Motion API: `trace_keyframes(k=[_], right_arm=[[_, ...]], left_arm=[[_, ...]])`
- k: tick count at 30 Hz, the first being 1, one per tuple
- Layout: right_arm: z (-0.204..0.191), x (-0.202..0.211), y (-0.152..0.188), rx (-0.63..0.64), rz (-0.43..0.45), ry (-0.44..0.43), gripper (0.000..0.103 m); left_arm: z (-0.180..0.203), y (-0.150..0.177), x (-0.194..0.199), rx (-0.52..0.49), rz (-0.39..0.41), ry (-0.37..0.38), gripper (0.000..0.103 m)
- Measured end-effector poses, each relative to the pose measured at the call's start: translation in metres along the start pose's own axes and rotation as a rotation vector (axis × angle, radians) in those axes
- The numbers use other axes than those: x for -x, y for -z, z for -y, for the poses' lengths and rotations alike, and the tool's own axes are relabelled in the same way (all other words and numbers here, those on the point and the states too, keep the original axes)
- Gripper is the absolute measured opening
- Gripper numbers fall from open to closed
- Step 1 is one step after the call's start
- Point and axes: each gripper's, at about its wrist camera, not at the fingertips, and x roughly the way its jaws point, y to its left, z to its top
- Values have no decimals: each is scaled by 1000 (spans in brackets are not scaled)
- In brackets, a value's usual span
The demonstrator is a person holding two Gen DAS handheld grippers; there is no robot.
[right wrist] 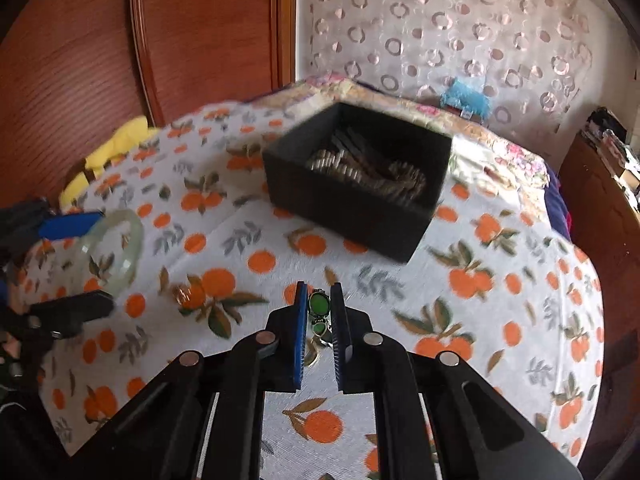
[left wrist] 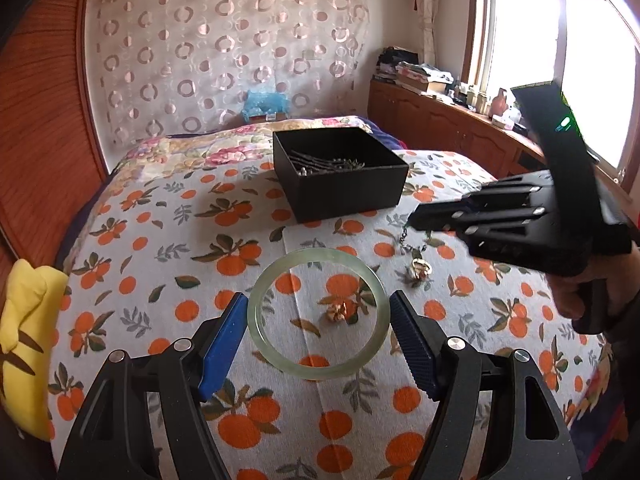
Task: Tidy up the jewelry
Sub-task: 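Carry the ring to the box and release it with the right tool, then lower the jade bangle into the box and open the left tool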
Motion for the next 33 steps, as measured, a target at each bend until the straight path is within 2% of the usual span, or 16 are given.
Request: trace_keyframes(k=[10, 15, 19, 26, 33], right_arm=[[19, 34, -42, 3, 103, 26, 13], [34, 35, -67, -22, 139, 35, 13], [47, 23, -81, -55, 136, 34, 13], [64, -2, -89, -104, 108, 7, 15], [78, 5, -76, -140, 117, -6, 16]], left_arm=[[3, -26, -7, -19, 30, -7, 69], [4, -40, -11, -27, 47, -12, 69], [5, -53, -17, -31, 54, -16, 69], [5, -75, -40, -33, 46, -25, 69], [8, -100, -65, -44, 45, -38, 69]])
